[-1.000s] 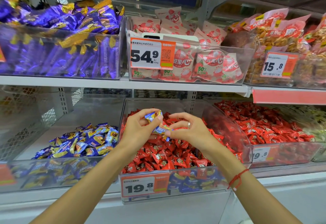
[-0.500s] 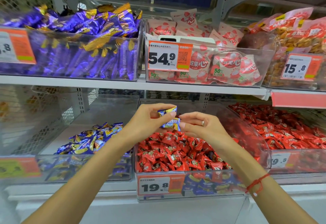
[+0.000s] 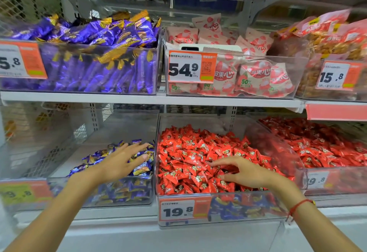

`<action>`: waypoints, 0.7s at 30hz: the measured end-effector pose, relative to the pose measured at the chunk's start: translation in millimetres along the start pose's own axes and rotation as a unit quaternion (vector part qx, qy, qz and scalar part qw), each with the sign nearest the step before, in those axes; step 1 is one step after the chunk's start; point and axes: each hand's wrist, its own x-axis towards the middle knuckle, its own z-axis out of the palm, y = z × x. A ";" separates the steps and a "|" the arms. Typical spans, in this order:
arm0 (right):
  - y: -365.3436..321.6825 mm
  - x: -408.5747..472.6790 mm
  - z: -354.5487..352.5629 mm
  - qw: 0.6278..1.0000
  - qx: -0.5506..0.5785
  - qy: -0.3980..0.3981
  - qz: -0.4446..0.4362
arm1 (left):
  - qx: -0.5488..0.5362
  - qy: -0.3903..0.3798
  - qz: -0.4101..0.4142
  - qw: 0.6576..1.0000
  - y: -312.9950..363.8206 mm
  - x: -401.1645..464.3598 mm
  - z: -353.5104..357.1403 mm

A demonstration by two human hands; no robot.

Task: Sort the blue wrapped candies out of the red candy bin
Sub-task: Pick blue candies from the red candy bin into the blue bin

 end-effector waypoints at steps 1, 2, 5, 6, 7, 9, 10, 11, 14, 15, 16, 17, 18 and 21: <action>1.6 -1.0 -1.3 1.000 0.007 0.003 0.001 | -0.002 -0.010 -0.012 1.000 -2.7 4.2 2.0; 2.4 -2.4 -3.1 1.000 0.013 0.008 0.005 | 0.025 -0.014 -0.024 0.999 -0.2 5.4 0.8; 4.2 -5.2 -12.0 0.999 0.008 0.040 0.012 | 0.139 0.033 -0.044 0.989 19.6 4.9 -1.4; 3.0 -6.5 -15.8 0.999 -0.002 0.051 0.014 | 0.143 0.061 -0.030 0.987 27.3 3.0 -1.7; 1.2 -8.2 -19.7 0.998 -0.009 0.058 0.017 | 0.128 0.095 -0.014 0.987 34.0 1.2 -2.0; -1.8 -11.3 -27.2 0.998 -0.008 0.066 0.015 | 0.086 0.184 0.014 0.979 45.8 -2.1 -5.1; -3.4 -12.9 -30.5 0.998 -0.001 0.068 0.011 | 0.090 0.243 0.030 0.965 51.3 -3.6 -7.1; -5.2 -14.8 -33.6 0.998 0.013 0.067 0.009 | 0.107 0.301 0.054 0.946 57.7 -5.6 -8.6; -14.8 -21.6 -41.5 0.997 0.059 0.048 0.016 | 0.106 0.405 0.169 0.893 90.3 -15.2 -10.7; -19.1 -24.0 -43.6 0.996 0.077 0.028 0.028 | 0.090 0.389 0.199 0.895 104.2 -18.4 -10.4; -24.4 -26.4 -45.1 0.994 0.100 -0.002 0.041 | 0.071 0.346 0.221 0.909 116.6 -19.8 -8.2; -28.6 -28.5 -45.2 0.992 0.115 -0.036 0.046 | 0.061 0.278 0.240 0.928 127.1 -19.6 -2.8; -32.7 -30.4 -44.8 0.992 0.108 -0.060 0.039 | 0.070 0.196 0.258 0.944 133.9 -17.1 5.2; -33.4 -30.6 -38.9 0.998 0.025 -0.048 -0.009 | 0.131 0.002 0.312 0.941 142.3 -2.4 28.8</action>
